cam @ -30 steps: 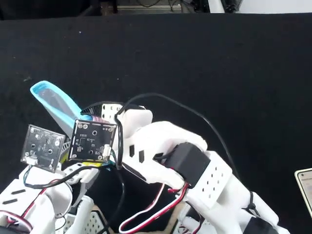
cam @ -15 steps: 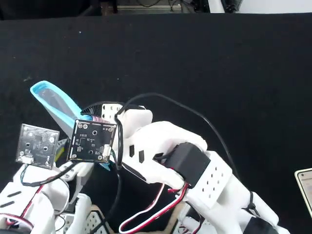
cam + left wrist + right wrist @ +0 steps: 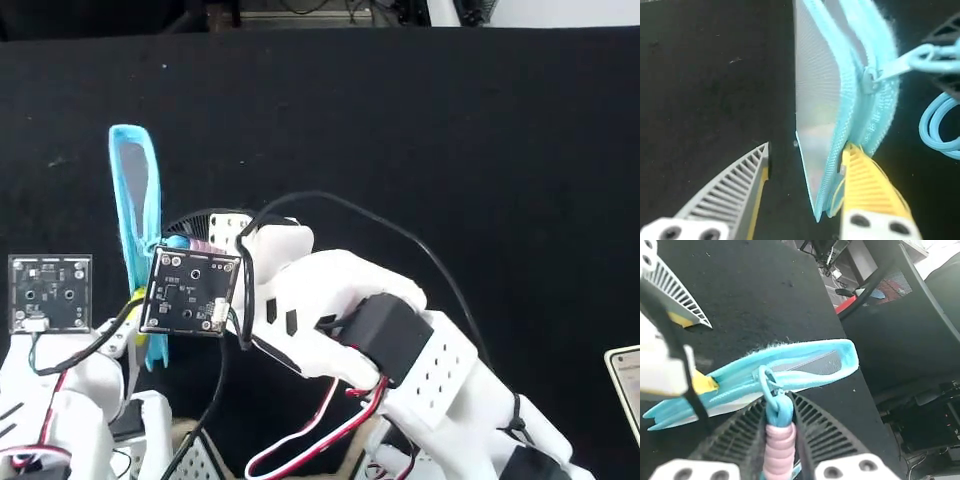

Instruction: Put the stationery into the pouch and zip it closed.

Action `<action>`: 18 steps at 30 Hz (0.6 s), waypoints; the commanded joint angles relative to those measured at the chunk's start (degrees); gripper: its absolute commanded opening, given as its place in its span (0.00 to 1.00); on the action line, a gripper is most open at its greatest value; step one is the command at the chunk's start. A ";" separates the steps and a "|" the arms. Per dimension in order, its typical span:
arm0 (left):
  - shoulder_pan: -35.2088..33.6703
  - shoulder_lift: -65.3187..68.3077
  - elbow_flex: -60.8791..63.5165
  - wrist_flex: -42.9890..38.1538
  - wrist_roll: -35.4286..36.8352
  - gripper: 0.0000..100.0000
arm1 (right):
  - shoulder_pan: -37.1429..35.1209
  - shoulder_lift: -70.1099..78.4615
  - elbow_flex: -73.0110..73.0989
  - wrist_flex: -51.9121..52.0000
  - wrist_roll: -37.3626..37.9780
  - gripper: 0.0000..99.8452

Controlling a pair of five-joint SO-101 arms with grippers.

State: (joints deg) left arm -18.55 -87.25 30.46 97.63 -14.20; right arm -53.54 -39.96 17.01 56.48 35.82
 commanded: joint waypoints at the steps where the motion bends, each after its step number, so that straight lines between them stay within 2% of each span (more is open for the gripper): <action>1: -0.75 -1.58 -2.68 2.81 -0.09 0.23 | 0.00 -1.54 -0.31 -1.14 0.26 0.01; 5: -0.75 -8.26 -5.76 3.16 0.00 0.23 | 0.00 -1.54 -0.31 -1.14 0.26 0.01; 12: -0.22 -17.76 -3.21 3.25 -0.26 0.23 | 0.00 -1.54 -0.31 -1.14 0.26 0.01; 14: 2.59 -17.23 -3.21 3.25 -0.09 0.23 | 0.00 -1.54 -0.31 -1.14 0.26 0.01; 18: 12.88 -17.23 -3.47 3.25 2.46 0.23 | 0.00 -1.54 -0.31 -1.14 0.26 0.01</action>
State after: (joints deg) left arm -14.59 -104.57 27.56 100.62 -14.20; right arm -53.54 -39.96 17.01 56.48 35.82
